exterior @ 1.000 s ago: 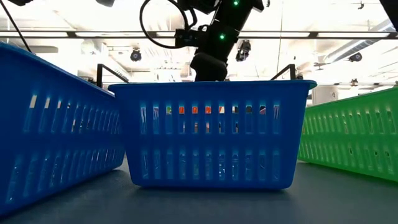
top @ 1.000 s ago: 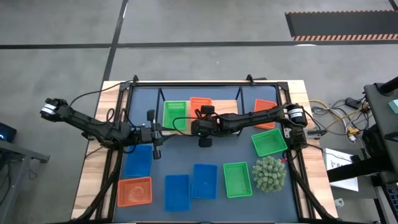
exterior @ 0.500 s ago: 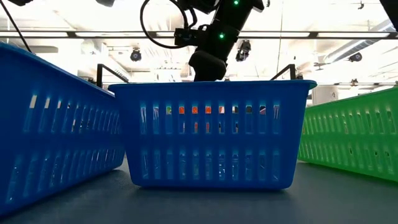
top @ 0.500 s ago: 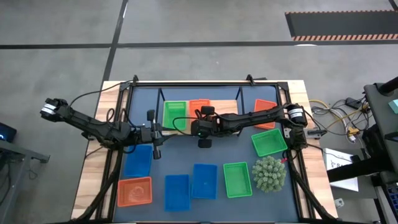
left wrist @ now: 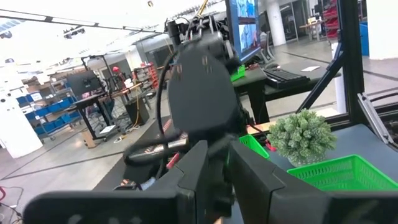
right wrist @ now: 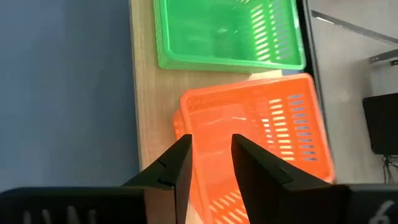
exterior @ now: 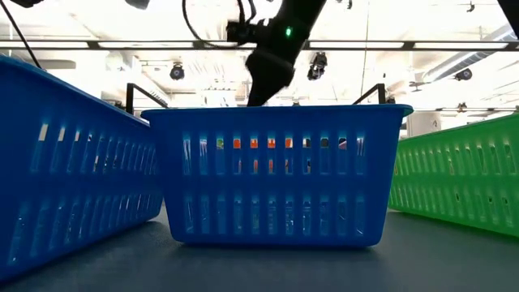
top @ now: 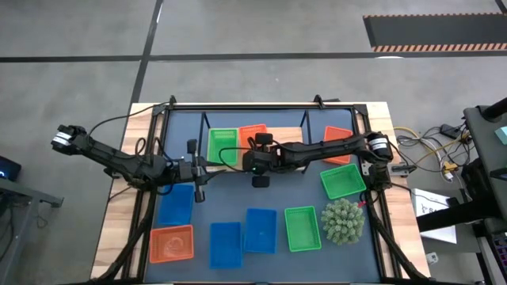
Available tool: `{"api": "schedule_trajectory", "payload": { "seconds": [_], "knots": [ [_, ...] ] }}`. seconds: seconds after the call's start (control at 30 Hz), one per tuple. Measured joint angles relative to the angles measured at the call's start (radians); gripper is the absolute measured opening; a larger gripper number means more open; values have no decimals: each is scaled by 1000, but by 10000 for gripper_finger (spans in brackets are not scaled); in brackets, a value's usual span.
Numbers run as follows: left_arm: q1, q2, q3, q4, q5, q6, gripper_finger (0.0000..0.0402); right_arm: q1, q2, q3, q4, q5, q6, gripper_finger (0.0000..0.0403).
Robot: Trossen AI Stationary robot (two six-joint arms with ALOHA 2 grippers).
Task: Stack baskets on shelf by color
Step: Put the bottom right blue basket on the shelf
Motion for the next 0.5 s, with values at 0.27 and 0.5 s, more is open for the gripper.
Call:
{"api": "schedule_trajectory", "payload": {
  "seconds": [0.27, 0.5],
  "knots": [
    [0, 0, 0, 0, 1, -1, 52, 11, -28, 107, -247, -69, 52, 74],
    [0, 0, 0, -1, 2, -1, 52, 121, -144, 7, -284, -103, 123, 14]
  ]
}}
